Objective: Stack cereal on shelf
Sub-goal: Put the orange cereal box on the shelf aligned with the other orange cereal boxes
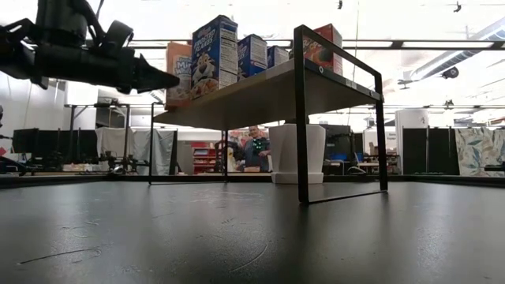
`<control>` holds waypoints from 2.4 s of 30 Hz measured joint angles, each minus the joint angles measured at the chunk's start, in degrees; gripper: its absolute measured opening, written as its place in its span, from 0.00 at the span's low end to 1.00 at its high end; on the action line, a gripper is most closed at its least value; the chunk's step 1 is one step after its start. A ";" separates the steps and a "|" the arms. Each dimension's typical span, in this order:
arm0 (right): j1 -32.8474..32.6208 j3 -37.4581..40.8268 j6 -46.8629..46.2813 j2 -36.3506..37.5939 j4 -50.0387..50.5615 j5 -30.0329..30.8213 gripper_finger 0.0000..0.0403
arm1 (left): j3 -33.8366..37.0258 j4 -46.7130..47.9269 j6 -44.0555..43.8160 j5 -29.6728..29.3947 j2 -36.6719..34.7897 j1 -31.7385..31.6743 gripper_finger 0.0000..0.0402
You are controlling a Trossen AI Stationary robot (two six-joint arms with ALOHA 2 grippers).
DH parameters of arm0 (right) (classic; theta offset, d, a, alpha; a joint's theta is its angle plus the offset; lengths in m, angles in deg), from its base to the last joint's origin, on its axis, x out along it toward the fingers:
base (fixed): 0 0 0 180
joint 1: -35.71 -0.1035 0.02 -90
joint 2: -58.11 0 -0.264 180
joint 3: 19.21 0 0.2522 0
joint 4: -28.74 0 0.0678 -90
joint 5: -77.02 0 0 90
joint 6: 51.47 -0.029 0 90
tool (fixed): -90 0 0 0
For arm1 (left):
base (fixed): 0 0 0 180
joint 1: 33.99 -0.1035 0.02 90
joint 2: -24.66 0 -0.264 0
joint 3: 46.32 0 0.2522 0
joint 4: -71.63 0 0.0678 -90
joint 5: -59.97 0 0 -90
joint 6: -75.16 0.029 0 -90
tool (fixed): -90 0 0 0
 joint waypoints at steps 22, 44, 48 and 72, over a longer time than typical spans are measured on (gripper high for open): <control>0.01 0.00 0.00 -0.02 0.15 0.04 0.53 | -8.55 27.65 -2.68 -2.14 -10.55 0.07 0.55; 0.07 0.00 1.67 -0.01 0.78 0.19 0.53 | -31.52 63.85 -14.42 -5.19 -12.54 6.31 0.45; 0.04 0.00 2.56 0.52 1.99 2.82 0.53 | -30.83 63.07 -17.06 -9.25 -11.32 13.41 0.39; 0.26 0.00 2.14 2.99 8.27 4.61 0.52 | -30.56 57.61 -23.65 -48.98 10.24 34.79 0.19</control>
